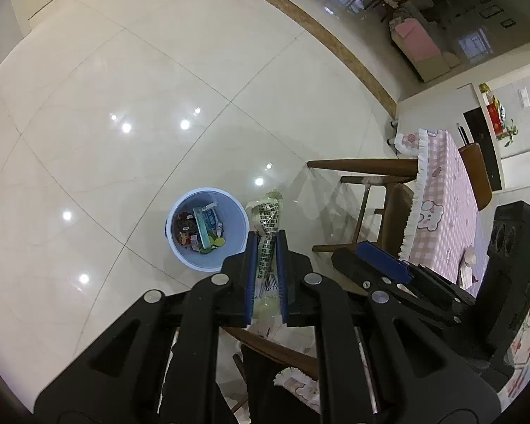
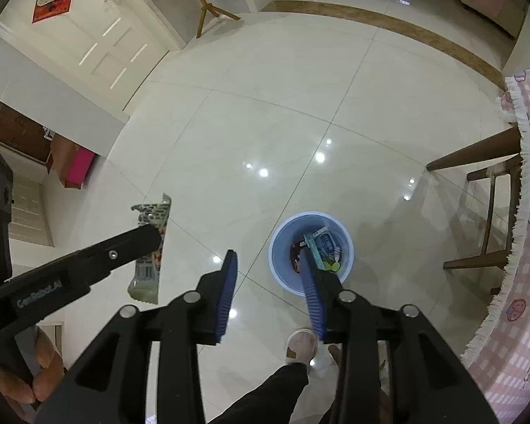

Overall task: Collect trash
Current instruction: 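Carry the wrapper and teal package over the blue bin and release both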

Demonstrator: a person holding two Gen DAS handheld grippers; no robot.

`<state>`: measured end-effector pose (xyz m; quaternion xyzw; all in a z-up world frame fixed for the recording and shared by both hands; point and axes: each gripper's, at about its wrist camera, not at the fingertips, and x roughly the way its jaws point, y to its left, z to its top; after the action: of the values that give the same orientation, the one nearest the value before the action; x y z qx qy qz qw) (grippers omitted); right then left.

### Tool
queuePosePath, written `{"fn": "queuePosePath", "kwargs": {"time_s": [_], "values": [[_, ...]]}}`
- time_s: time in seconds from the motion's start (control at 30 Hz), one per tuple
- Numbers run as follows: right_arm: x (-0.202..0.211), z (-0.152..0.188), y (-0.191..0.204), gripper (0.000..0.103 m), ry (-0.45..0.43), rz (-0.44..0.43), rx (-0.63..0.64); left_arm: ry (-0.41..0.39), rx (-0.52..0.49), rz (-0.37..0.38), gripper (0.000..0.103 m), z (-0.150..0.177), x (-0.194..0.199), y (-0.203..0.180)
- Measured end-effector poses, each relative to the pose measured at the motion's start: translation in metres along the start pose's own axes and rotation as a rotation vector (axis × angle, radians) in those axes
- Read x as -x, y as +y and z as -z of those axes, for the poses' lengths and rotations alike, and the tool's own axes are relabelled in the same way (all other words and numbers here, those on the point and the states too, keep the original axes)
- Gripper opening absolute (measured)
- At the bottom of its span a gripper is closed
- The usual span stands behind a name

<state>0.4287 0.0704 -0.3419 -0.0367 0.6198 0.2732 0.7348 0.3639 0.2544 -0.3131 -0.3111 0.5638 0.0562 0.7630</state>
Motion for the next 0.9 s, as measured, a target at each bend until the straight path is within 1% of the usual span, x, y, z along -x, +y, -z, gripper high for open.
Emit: {"fn": "queuePosePath", "kwargs": {"time_s": [0.23,0.4,0.7,0.77,0.8,0.83,0.9], "values": [[0.008,-0.002,-0.012,0.044,-0.009,0.011,-0.022,0.035,-0.028,-0.019,0.011,-0.005,-0.01,-0.01],[0.016,0.001,-0.024,0.045,-0.016,0.012,-0.046,0.049,-0.048,-0.024,0.011,-0.006,-0.015,-0.02],[0.029,0.004,-0.05,0.045,-0.026,0.005,-0.097,0.037,-0.072,-0.043,0.012,-0.01,-0.018,-0.039],[0.033,0.004,-0.055,0.045,-0.032,0.005,-0.103,0.035,-0.069,-0.06,0.025,-0.01,-0.02,-0.043],[0.034,0.004,-0.057,0.045,-0.034,0.004,-0.107,0.034,-0.065,-0.068,0.051,-0.011,-0.021,-0.044],[0.036,0.005,-0.061,0.045,-0.036,0.002,-0.113,0.029,-0.062,-0.081,0.07,-0.011,-0.021,-0.045],[0.038,0.007,-0.066,0.045,-0.039,0.001,-0.123,0.013,-0.068,-0.094,0.069,-0.011,-0.021,-0.05]]}}
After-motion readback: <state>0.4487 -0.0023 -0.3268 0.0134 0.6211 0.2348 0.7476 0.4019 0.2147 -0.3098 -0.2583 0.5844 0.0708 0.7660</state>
